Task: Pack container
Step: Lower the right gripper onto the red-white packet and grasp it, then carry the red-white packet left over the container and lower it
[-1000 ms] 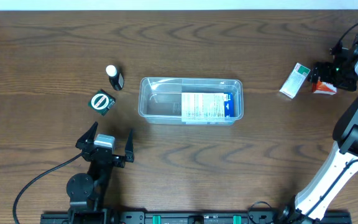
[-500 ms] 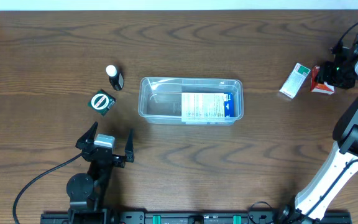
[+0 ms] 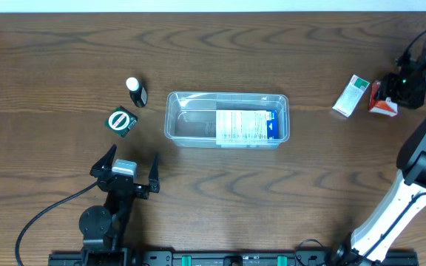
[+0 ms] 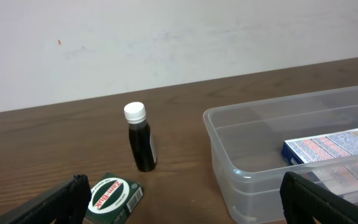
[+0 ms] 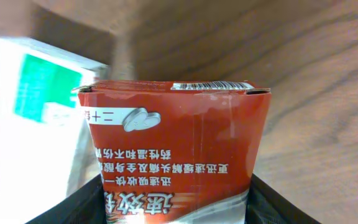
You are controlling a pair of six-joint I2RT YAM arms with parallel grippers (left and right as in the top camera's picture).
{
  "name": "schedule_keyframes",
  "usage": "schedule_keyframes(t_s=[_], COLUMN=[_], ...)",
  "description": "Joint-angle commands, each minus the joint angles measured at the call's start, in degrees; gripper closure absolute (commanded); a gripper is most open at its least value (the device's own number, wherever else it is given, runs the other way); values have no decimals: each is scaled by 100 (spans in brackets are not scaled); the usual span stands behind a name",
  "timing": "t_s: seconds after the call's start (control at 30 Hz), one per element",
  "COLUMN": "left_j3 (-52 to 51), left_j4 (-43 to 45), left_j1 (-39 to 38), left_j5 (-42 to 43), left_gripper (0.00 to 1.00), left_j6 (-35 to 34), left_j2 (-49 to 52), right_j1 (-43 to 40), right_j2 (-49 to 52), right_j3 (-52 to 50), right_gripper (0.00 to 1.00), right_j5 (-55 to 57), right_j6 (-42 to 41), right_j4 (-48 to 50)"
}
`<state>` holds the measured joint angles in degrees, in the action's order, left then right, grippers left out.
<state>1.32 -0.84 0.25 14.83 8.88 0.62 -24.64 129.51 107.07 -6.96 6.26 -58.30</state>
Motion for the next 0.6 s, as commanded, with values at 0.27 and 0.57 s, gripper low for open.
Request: schedule_keyframes(t_s=[0.27,0.57], left_j3=[-109,-109], left_j4=[-184,-184], left_j1=[-17,-17], left_j5=[61,61], left_gripper=[2,2], left_j6=[31,31], left_j2=[-39,-39], right_j1=[675,2050], right_j2=[-1062,-1069], right_j3=[238,238], right_gripper=[39,35], right_j5=[-1373,-1539], right_j6=[-719,-1388], right_j4=[-90,-103])
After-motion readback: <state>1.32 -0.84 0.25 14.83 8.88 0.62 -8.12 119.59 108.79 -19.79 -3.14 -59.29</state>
